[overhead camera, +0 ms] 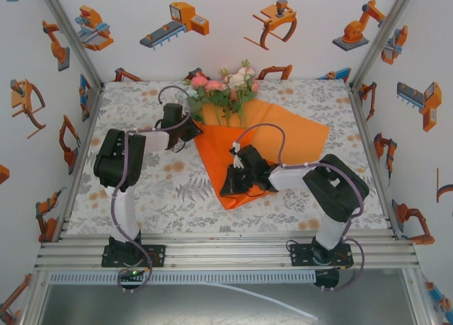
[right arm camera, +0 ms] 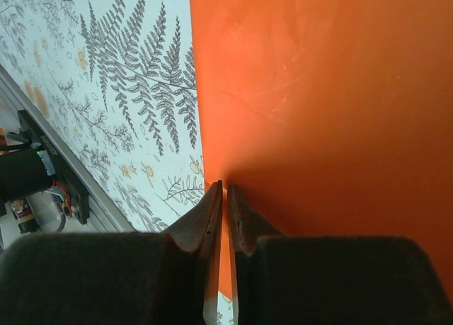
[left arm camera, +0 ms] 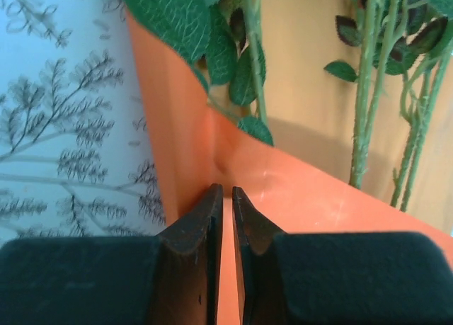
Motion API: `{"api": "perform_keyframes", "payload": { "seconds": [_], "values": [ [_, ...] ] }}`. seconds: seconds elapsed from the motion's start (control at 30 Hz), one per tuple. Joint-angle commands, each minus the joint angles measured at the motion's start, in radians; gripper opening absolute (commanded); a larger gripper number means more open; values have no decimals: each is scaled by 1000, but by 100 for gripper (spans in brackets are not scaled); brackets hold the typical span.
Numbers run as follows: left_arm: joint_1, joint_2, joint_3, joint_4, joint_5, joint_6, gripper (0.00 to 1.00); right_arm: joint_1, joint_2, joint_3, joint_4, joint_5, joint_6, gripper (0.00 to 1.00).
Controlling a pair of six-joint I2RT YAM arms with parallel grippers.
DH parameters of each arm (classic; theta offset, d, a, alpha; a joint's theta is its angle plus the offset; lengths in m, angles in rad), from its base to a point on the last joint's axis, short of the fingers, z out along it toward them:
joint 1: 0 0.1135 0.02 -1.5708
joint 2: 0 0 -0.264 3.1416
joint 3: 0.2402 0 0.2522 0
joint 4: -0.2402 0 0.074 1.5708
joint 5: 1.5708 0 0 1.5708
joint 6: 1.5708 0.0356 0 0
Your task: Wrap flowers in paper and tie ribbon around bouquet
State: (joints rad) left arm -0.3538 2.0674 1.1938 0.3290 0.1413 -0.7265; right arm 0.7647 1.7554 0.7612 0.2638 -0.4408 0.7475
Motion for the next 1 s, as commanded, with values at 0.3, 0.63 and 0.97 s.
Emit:
{"api": "perform_keyframes", "payload": {
  "seconds": [0.3,0.63,0.97],
  "values": [
    [127,-130,107,-83,30,27,19,5,-122,-42,-50,-5,-31,16],
    [-138,-619,-311,-241,-58,15,26,-134,-340,-35,-129,117,-55,25],
    [-542,-638,-437,-323,-22,-126,20,-288,-263,-40,-125,61,-92,26]
  ]
}}
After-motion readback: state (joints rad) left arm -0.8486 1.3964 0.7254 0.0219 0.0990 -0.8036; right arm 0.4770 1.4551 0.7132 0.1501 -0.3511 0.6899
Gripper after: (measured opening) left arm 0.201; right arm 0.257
